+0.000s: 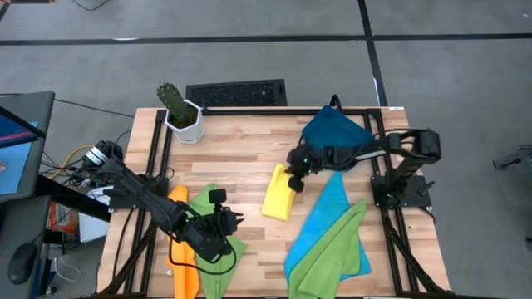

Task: Fold microfiber towels
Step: Put the yellow microfiber cloth into the blue bin

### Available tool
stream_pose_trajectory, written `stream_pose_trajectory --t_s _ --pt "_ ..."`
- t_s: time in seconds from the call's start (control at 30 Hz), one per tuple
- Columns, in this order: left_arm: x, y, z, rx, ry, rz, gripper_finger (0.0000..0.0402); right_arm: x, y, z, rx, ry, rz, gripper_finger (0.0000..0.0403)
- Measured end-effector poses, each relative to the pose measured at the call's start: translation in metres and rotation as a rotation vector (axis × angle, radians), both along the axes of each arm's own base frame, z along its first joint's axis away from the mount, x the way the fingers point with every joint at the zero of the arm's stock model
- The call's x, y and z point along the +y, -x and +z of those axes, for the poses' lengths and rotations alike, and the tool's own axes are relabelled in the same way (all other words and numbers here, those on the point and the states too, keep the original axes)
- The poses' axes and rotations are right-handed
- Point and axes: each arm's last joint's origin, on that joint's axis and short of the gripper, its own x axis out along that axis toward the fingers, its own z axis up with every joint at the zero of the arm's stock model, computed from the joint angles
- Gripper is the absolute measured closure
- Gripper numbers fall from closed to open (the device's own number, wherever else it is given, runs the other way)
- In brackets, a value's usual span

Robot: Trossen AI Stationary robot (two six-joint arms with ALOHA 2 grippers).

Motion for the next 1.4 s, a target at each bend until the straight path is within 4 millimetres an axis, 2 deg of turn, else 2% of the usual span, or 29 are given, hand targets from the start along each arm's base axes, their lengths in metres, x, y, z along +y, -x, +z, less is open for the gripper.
stream_pose_trajectory --t_s 0.17,0.43,0.87,1.0,1.2,1.4 --pt "0.003 0.002 0.000 -0.010 -0.043 0.039 0.0354 -0.028 0.014 0.027 -0.067 0.042 -0.116 0.0387" --pt "0.006 0.005 -0.002 0.004 -0.070 0.076 0.0354 -0.067 0.041 0.057 -0.153 0.103 -0.277 0.0387" --pt "0.009 0.009 -0.005 0.026 -0.058 0.122 0.0354 -0.100 0.080 0.093 -0.251 0.233 -0.633 0.0387" --pt "0.009 0.009 -0.005 0.028 -0.059 0.122 0.0354 -0.108 0.094 0.095 -0.217 0.239 -0.784 0.0387" --pt "0.009 0.011 -0.006 0.050 -0.062 0.112 0.0354 -0.108 0.117 0.084 -0.028 0.244 -1.014 0.0387" --pt "0.008 0.012 -0.007 0.063 -0.078 0.107 0.0354 -0.098 0.127 0.075 0.120 0.213 -1.081 0.0387"
